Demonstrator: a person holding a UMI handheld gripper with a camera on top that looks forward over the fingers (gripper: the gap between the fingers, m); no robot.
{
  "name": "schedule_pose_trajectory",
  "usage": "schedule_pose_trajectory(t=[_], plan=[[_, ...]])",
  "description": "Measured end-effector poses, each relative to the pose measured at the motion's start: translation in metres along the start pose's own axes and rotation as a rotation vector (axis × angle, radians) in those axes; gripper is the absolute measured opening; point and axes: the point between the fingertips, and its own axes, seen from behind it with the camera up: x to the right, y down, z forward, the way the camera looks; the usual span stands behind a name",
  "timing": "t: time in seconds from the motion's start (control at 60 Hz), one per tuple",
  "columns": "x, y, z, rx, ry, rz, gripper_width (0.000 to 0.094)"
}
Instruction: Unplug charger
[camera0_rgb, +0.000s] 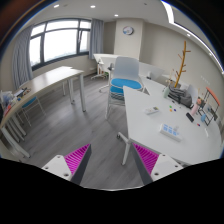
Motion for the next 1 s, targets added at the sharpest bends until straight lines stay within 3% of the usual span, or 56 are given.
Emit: schedule_pose_trajectory(t=[0.3, 0.717, 1.0], plan=[[0.062, 0.004, 0.015, -0.012, 0.117, 0.108, 0.0852], [0.215, 0.046, 0.016, -0.031, 0.409, 0.339, 0.0852], [0.294, 0.058, 0.041, 0.024, 0.511, 0.406, 0.0856]])
